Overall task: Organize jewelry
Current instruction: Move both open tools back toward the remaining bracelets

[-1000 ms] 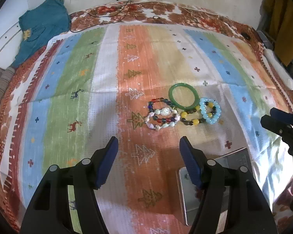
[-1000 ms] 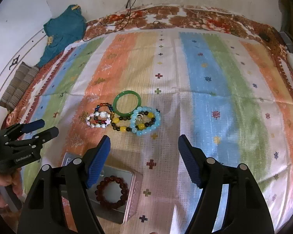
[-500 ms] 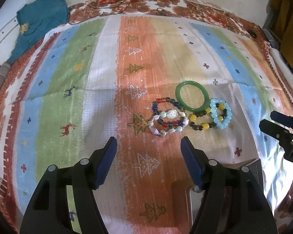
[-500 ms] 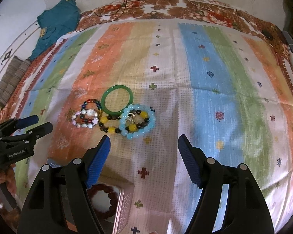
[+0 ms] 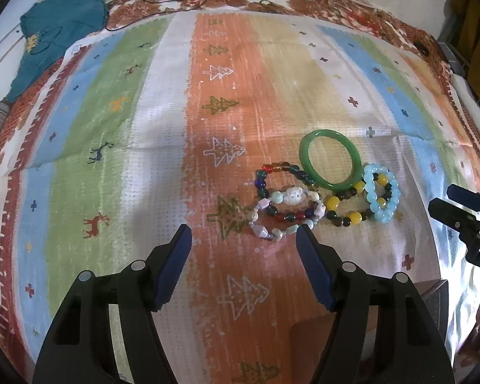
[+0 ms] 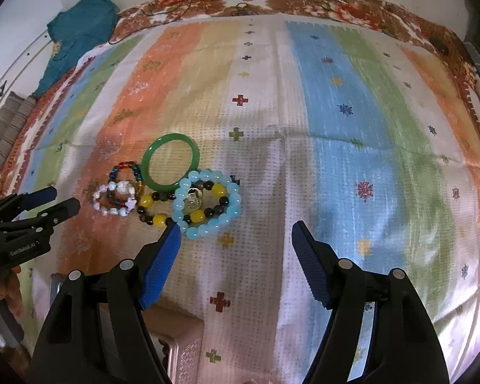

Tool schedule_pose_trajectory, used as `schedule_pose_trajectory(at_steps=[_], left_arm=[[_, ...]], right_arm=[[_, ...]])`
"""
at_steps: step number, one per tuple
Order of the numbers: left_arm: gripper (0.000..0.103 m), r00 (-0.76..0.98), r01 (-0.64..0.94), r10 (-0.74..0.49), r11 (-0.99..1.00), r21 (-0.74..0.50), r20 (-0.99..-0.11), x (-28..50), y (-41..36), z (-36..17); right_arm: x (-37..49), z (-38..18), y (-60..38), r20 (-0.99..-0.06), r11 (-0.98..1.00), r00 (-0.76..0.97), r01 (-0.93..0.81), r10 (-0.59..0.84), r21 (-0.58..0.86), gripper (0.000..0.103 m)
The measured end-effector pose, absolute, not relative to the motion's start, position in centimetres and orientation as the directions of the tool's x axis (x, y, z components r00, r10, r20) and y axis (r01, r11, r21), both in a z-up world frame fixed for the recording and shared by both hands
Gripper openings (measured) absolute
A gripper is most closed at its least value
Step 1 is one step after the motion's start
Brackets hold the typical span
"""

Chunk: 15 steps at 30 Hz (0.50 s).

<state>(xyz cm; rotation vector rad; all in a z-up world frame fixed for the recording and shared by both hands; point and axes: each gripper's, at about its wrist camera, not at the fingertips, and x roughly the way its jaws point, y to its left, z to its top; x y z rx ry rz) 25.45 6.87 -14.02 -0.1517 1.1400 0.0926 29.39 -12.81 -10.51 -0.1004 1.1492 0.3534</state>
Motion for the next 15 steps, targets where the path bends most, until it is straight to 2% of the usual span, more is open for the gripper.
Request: schedule_pose_trajectory(at_steps=[15], left_arm=[[0.068,0.384,-0.128,-0.024,0.989,-0.078,-0.923,27.1,7.1,-16.1]], right_arm=[[31.2,-12.5,-12.3,-0.922,0.948,0.345,-0.312,0.178,0.066,0.072]])
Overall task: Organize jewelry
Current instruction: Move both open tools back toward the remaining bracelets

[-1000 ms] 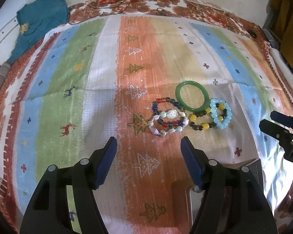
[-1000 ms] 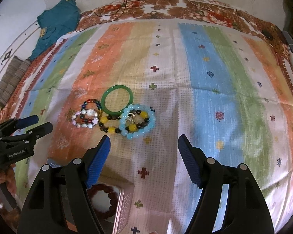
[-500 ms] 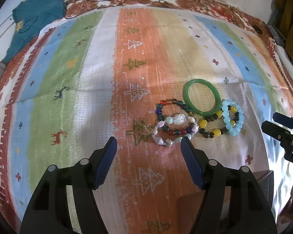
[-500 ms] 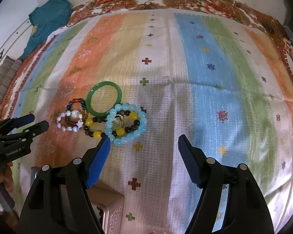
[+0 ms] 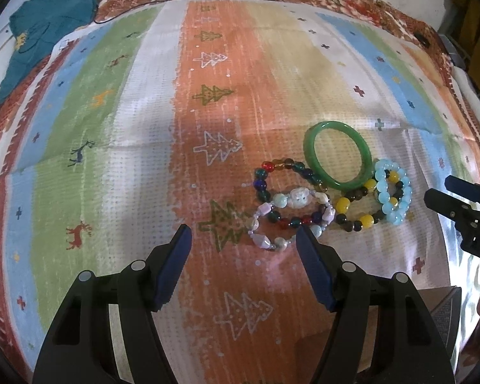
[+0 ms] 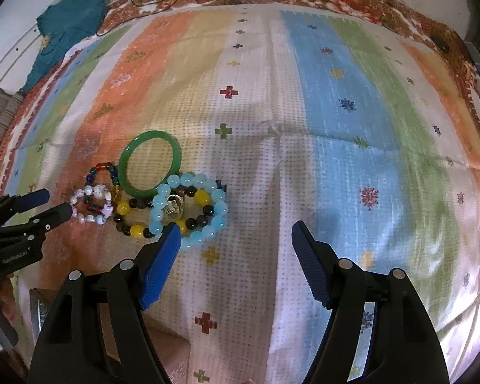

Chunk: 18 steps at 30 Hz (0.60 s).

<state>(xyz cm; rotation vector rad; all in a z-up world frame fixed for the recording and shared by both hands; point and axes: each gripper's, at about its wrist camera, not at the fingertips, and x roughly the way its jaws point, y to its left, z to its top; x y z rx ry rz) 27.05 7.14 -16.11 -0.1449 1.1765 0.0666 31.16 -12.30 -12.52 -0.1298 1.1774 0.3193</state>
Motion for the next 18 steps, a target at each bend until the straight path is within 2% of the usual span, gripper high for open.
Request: schedule_pose_trajectory(at_steps=[6,11,18], left_arm=[[0.066,0.372,-0.144,-0.037,0.985,-0.097,-0.928,27.8,7.8,-16.8],[0.058,0.355,-0.136,-0.032,0.987,-0.086,-0.934,28.3,7.4,-17.6],[0.053,0.346,-0.104,0.010,0.994,-0.028,-0.938,28.5,6.8,-18.0]], right_arm=[[32.0,-13.4,-12.1,-0.929,0.949,0.326,-0.306,0.177,0.074,0.072],[32.7,-14.2,-11.6,-0.936,0.947,0.317,-0.317,0.154,0.049,0.072],[33.6,-15.3,-11.6,-0.943,0.952,0.303,-0.304,0.135,0.038,0.072]])
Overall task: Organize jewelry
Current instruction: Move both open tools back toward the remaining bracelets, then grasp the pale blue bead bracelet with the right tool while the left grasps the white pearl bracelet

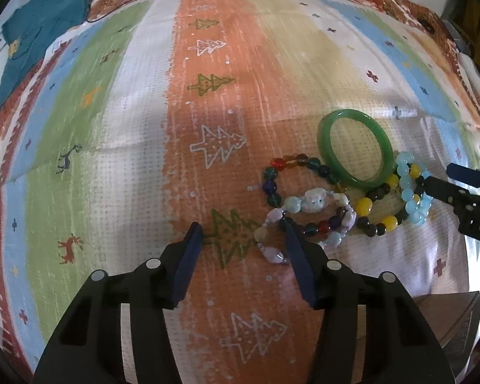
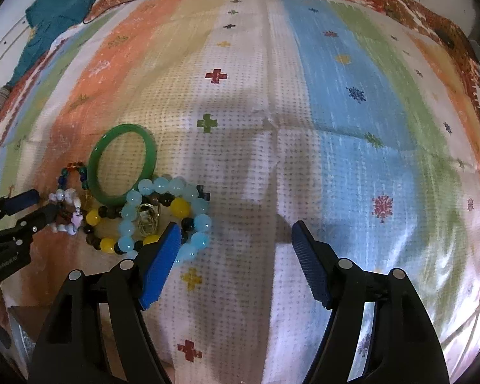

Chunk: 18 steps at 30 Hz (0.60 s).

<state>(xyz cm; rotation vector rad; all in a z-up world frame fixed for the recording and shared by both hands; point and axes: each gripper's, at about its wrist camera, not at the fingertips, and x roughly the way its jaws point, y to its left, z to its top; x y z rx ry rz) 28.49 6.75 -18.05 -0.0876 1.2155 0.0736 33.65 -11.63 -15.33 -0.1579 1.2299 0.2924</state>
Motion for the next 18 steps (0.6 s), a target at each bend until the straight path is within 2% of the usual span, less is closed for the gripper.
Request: schedule_pose_trajectory(at_steps=[1,3,7,8,10,15,18], left_arm=[[0.052,0.347,-0.102,0.008,0.994,-0.029,-0.938,28.54,6.73,-18.03],[0.044,0.350,-0.095,0.000,0.995,-0.035,-0.937,28.65,6.58,-18.02],[0.041,0.355,-0.091,0.005,0.995,-0.029,-0.935,28.68,6.51,-18.13],[0.036,0.355,-0.092,0.009,0.995,-0.025,-0.935,28.69,6.55,-18.16],[0.028,0.352,-0.102,0.026,0.995,-0.011,-0.936,28.68,6.83,-18.29],[0.027,0.352,-0.094,0.047,0.995,0.015,-0.935,28.59,6.59,-18.41],[0.026,0.354,-0.091,0.060,0.995,0.029,-0.934,28.55,6.42,-18.44]], right_arm=[[33.69,-15.32,-11.55,-0.943,0.951,0.306,-0.306,0.134,0.036,0.071],[33.73,-15.36,-11.45,-0.942,0.950,0.310,-0.310,0.132,0.031,0.071],[33.80,-15.42,-11.44,-0.942,0.949,0.312,-0.315,0.124,0.020,0.067],[33.78,-15.38,-11.55,-0.943,0.950,0.312,-0.311,0.117,0.015,0.063],[33.91,-15.40,-11.59,-0.944,0.950,0.307,-0.313,0.120,0.019,0.063],[33.84,-15.60,-11.47,-0.943,0.949,0.314,-0.316,0.114,0.009,0.063],[33.80,-15.61,-11.54,-0.943,0.946,0.309,-0.325,0.128,0.022,0.059]])
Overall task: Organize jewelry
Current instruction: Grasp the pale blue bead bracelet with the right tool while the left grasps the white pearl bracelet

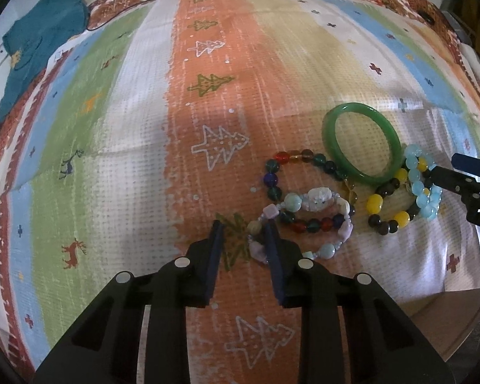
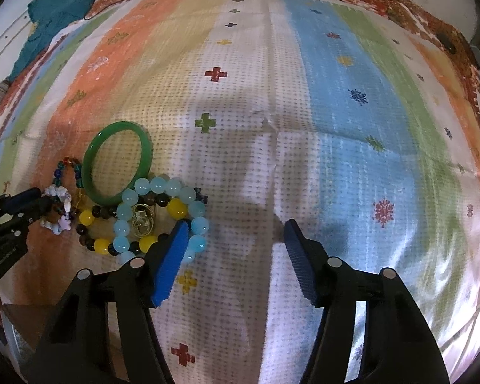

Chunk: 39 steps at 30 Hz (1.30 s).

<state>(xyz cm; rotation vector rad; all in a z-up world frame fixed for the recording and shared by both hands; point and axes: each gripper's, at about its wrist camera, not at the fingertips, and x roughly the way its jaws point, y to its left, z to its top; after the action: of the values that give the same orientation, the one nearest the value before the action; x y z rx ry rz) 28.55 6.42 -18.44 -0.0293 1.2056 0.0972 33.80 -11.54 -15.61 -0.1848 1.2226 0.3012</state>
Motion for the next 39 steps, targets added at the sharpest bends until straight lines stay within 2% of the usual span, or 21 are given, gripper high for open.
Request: schedule_pose_trajectory(at_steps=[1,3,6,8,10,17,21,27,39], left_arm=[[0.024,0.354,-0.091,0.063,0.995,0.033,-0.933,28.5,6.4,-18.4],[0.009,0.354,-0.095,0.063,0.995,0.031,-0.933,28.5,6.6,-18.4],[0.009,0.355,-0.099,0.054,0.995,0.019,-0.933,28.5,6.8,-18.3],[0.009,0.355,-0.104,0.052,0.994,0.016,-0.933,28.5,6.9,-18.2],[0.009,0.355,-0.107,0.052,0.994,0.015,-0.933,28.6,6.9,-18.1],[0.009,0.371,-0.104,0.036,0.995,-0.003,-0.928,28.1,6.5,-16.8],[0.009,0.378,-0.125,-0.017,0.990,-0.070,-0.926,27.2,6.9,-16.1],[0.009,0.414,-0.102,0.008,0.994,-0.037,-0.910,26.5,6.2,-14.4],[0.009,0.447,-0.075,-0.013,0.996,-0.052,-0.895,26.1,5.5,-12.6]], right_arm=[[33.8,-15.6,-11.6,-0.943,0.945,0.308,-0.327,0.129,0.023,0.056],[33.7,-15.5,-11.5,-0.943,0.943,0.313,-0.332,0.114,0.004,0.048],[33.5,-15.6,-11.5,-0.942,0.939,0.319,-0.343,0.105,-0.011,0.036],[33.5,-15.6,-11.5,-0.941,0.936,0.321,-0.351,0.105,-0.016,0.020],[33.5,-15.4,-11.6,-0.939,0.937,0.327,-0.348,0.102,-0.019,0.012],[32.8,-14.6,-12.0,-0.933,0.934,0.338,-0.357,0.124,-0.005,0.012],[32.1,-13.4,-11.8,-0.925,0.930,0.353,-0.369,0.143,0.003,0.012],[31.2,-11.9,-11.5,-0.912,0.924,0.372,-0.381,0.175,0.022,0.012],[29.9,-9.2,-10.9,-0.883,0.908,0.409,-0.417,0.228,0.041,0.012]])
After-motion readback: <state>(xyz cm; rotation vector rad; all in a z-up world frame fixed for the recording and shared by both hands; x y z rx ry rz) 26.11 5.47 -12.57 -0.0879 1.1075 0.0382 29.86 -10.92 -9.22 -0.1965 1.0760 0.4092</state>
